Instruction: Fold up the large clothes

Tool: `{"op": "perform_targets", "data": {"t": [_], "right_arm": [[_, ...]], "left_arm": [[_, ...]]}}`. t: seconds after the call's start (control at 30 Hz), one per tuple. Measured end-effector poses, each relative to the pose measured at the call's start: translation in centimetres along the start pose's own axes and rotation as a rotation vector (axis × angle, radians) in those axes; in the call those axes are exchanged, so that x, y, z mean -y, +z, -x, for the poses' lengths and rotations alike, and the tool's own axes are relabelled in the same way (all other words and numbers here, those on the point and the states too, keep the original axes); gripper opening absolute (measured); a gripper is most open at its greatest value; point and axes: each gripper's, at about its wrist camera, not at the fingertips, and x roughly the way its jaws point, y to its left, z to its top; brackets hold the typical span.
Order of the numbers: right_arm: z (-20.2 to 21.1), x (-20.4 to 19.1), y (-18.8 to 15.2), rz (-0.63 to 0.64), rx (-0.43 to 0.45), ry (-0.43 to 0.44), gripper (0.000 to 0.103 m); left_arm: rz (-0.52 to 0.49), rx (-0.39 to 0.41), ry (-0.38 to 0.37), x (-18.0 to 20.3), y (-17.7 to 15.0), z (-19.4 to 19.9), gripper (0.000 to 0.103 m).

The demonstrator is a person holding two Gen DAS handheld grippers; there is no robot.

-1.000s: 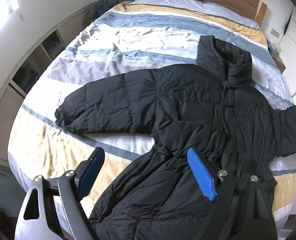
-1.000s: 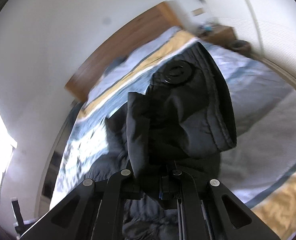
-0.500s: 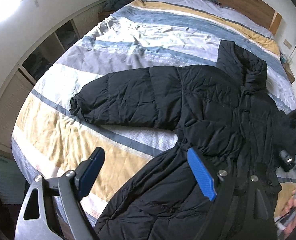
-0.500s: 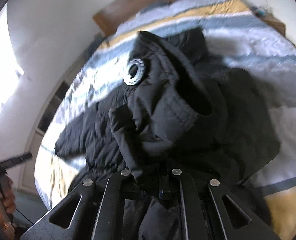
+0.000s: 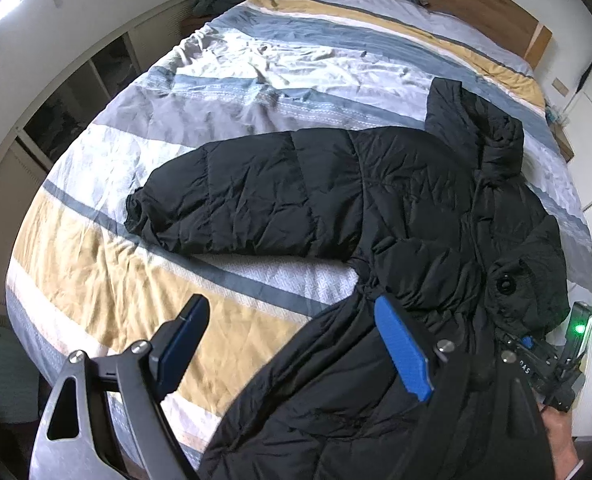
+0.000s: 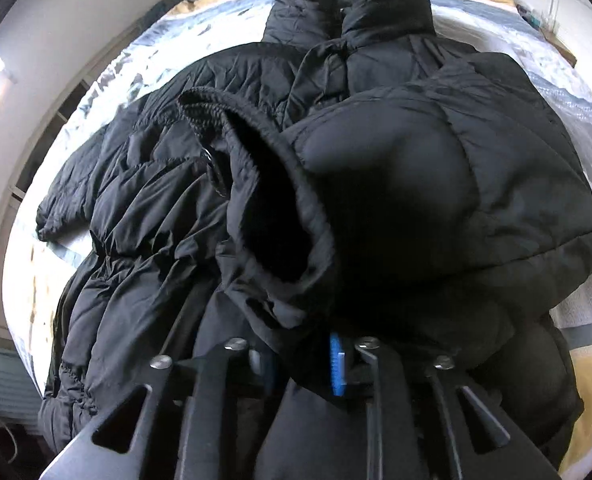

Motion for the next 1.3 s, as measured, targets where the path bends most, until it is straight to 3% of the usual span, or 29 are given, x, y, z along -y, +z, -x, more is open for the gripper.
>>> {"op": "perform_targets", "data": {"t": [0.07,0.13,0.33,0.43,0.53,0.67,0.83,0.97,1.13,1.3], "right_arm": [[0.2,-1.1,0.1,0.005,-0.006,-0.008,0.049],[0.4,-2.6,0.2,0.015,-0.013,-0.015,0.055],[2.1,-6.6,0.6,0.034,-0.019,-0.075,0.058],[4.3,-8.1,0.7,0.065,0.003,-0.041,0.058],[6.5,-8.4,0.5,0.085,0.047,-0.002,0.059],[8.5,-4.5,0.7,0.054,0.103,0.030,0.061],[9.3,3.1,2.3,0.080,0.119,-0.049,0.061],[10.4,9.4,3.9,0.130,0.135,-0.081,0.061],[9.7,14.5,6.4,0.122,0.173,-0.077,0.061],[5.8,15.3,8.4,0.142,0.183,-0.054,0.061]], "left_arm": [[-0.020,0.010,-0.008,-0.5,0.3,-0.2,0.084],[-0.040,0.016,-0.030,-1.1,0.8,-0.4,0.084],[-0.130,0.068,-0.079,-1.4,2.4,-0.3,0.084],[-0.157,0.116,-0.131,-0.4,2.7,0.0,0.084],[-0.208,0.106,-0.157,2.2,2.6,0.6,0.084],[-0.246,0.088,-0.113,7.4,1.5,1.7,0.084],[-0.200,0.041,-0.083,15.4,-0.9,1.4,0.084],[-0.154,0.063,-0.071,22.0,-2.2,0.8,0.084],[-0.128,0.035,-0.105,28.6,-2.5,-3.7,0.084],[-0.169,0.039,-0.128,32.7,-3.4,-10.0,0.084]]}}
